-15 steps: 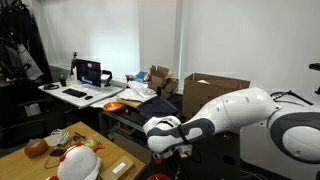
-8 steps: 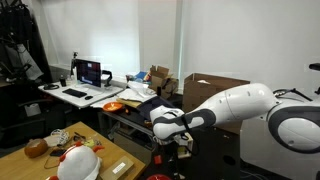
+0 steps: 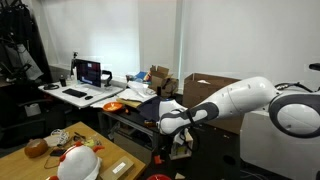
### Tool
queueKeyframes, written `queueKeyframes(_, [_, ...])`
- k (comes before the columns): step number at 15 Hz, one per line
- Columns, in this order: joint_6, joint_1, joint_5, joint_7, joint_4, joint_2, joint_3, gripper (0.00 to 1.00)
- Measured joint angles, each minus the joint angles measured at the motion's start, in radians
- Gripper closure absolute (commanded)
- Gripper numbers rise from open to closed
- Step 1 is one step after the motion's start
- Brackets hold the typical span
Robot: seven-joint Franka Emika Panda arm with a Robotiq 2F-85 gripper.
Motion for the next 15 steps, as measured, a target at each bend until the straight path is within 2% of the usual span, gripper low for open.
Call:
queueKeyframes(8, [0.446, -0.086, 0.035, 0.124, -0.322, -0.142, 0.0, 0.0])
queueKeyframes(11, [0.517, -0.104, 0.037, 0.131, -0.445, -0.199, 0.0, 0.0])
queueKeyframes(15, [0.518, -0.115, 0.037, 0.113, -0.614, -0.295, 0.001, 0.0])
